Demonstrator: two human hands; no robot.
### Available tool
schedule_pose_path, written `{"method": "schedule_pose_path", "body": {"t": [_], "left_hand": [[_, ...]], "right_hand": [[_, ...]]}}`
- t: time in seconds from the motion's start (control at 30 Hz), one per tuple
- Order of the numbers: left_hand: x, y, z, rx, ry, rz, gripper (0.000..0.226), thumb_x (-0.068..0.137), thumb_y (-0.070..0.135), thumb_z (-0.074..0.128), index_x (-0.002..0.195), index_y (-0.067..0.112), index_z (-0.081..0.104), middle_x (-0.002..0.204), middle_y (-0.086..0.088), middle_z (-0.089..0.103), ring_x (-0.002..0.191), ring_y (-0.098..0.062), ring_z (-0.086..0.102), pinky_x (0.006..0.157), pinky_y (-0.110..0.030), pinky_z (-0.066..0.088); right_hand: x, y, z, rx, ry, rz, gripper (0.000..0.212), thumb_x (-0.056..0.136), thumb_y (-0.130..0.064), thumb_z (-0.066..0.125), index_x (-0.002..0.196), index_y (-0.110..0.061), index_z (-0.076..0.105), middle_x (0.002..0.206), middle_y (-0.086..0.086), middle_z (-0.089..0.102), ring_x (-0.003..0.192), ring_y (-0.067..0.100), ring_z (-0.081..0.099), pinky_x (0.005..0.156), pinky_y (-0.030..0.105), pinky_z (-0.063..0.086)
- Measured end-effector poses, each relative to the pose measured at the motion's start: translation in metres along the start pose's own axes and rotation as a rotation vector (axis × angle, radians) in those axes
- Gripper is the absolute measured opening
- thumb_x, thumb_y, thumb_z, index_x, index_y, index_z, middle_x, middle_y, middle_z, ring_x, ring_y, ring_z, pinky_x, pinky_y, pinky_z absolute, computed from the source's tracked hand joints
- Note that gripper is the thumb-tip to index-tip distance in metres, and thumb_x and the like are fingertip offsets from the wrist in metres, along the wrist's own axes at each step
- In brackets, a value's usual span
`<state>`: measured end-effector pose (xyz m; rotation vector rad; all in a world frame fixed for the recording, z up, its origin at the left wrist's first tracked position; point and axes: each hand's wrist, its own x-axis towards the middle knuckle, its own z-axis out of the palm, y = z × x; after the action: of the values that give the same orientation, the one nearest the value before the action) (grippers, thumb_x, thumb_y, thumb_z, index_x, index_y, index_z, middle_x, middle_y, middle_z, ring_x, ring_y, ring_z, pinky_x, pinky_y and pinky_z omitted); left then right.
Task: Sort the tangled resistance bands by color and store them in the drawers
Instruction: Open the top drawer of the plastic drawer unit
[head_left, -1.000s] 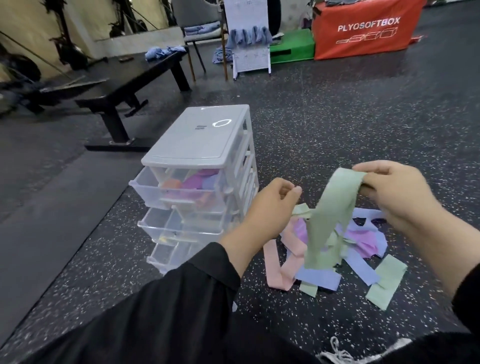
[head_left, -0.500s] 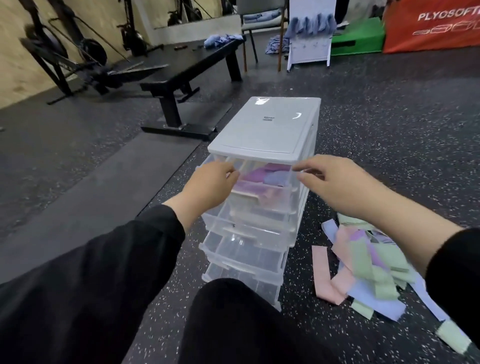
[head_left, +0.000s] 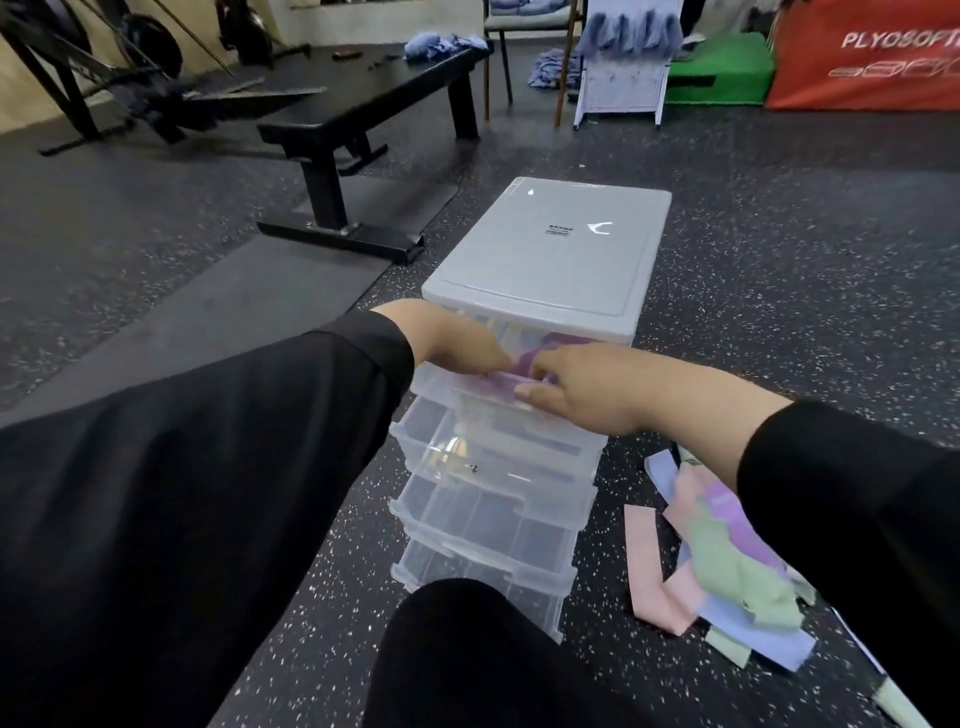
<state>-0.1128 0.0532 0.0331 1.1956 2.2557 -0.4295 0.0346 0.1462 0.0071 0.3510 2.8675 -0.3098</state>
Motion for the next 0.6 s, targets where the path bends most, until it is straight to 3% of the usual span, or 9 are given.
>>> {"method": "schedule_pose_path", "body": {"t": [0.1, 0.2, 0.27, 0.3, 0.4, 0.5, 0.6], "left_hand": [[0.009, 0.000, 0.001, 0.035, -0.020, 0.020, 0.059, 0.109, 0.052, 0.027, 0.142, 0.013, 0.056, 0.155, -0.010, 0.049, 0.141, -0.027, 0.044, 0.112, -0.038, 0.028], [0.012, 0.004, 0.001, 0.055, -0.018, 0.026, 0.056, 0.109, 0.049, 0.030, 0.138, 0.010, 0.058, 0.152, -0.013, 0.051, 0.135, -0.029, 0.049, 0.103, -0.036, 0.032], [0.010, 0.006, -0.001, 0.062, -0.013, 0.022, 0.050, 0.110, 0.043, 0.031, 0.135, 0.011, 0.060, 0.147, -0.014, 0.055, 0.122, -0.028, 0.052, 0.095, -0.035, 0.032], [0.009, 0.007, -0.002, 0.054, -0.016, 0.016, 0.046, 0.110, 0.039, 0.032, 0.134, 0.011, 0.061, 0.145, -0.013, 0.056, 0.117, -0.027, 0.052, 0.092, -0.033, 0.031], [0.008, 0.004, -0.001, 0.019, 0.018, 0.002, 0.043, 0.110, 0.034, 0.034, 0.129, 0.010, 0.063, 0.140, -0.013, 0.059, 0.118, -0.028, 0.055, 0.088, -0.032, 0.032], [0.009, -0.004, 0.002, -0.004, 0.122, 0.027, 0.039, 0.107, 0.036, 0.041, 0.087, 0.013, 0.066, 0.108, -0.008, 0.068, 0.081, -0.019, 0.056, 0.073, -0.033, 0.035], [0.004, -0.006, 0.003, -0.092, 0.225, 0.052, 0.044, 0.105, 0.037, 0.044, 0.068, 0.017, 0.053, 0.077, -0.002, 0.058, 0.065, -0.016, 0.047, 0.059, -0.033, 0.032]], "right_hand": [[0.005, -0.006, -0.004, -0.025, -0.081, 0.000, 0.056, 0.102, -0.060, 0.033, 0.127, -0.017, 0.058, 0.112, 0.000, 0.059, 0.096, 0.020, 0.049, 0.080, 0.027, 0.033], [0.011, -0.011, -0.007, 0.000, -0.117, 0.019, 0.063, 0.102, -0.061, 0.030, 0.130, -0.012, 0.059, 0.114, 0.002, 0.062, 0.108, 0.022, 0.054, 0.084, 0.024, 0.029], [0.016, -0.014, -0.006, 0.005, -0.131, 0.037, 0.070, 0.101, -0.065, 0.027, 0.139, -0.013, 0.054, 0.119, 0.003, 0.065, 0.125, 0.024, 0.052, 0.096, 0.029, 0.035], [0.017, -0.016, -0.006, -0.004, -0.141, 0.043, 0.071, 0.100, -0.066, 0.025, 0.143, -0.014, 0.050, 0.113, 0.002, 0.064, 0.128, 0.025, 0.051, 0.102, 0.033, 0.036], [0.018, -0.018, -0.005, -0.053, -0.151, 0.053, 0.068, 0.101, -0.065, 0.025, 0.145, -0.019, 0.048, 0.099, -0.001, 0.056, 0.128, 0.026, 0.051, 0.104, 0.039, 0.039], [0.019, -0.015, -0.005, -0.046, -0.130, 0.055, 0.062, 0.101, -0.064, 0.027, 0.144, -0.025, 0.049, 0.117, 0.002, 0.067, 0.122, 0.025, 0.055, 0.100, 0.036, 0.040], [0.022, -0.007, -0.002, 0.064, -0.036, 0.049, 0.058, 0.101, -0.062, 0.032, 0.113, -0.018, 0.067, 0.117, 0.005, 0.069, 0.105, 0.026, 0.060, 0.089, 0.033, 0.046]]}}
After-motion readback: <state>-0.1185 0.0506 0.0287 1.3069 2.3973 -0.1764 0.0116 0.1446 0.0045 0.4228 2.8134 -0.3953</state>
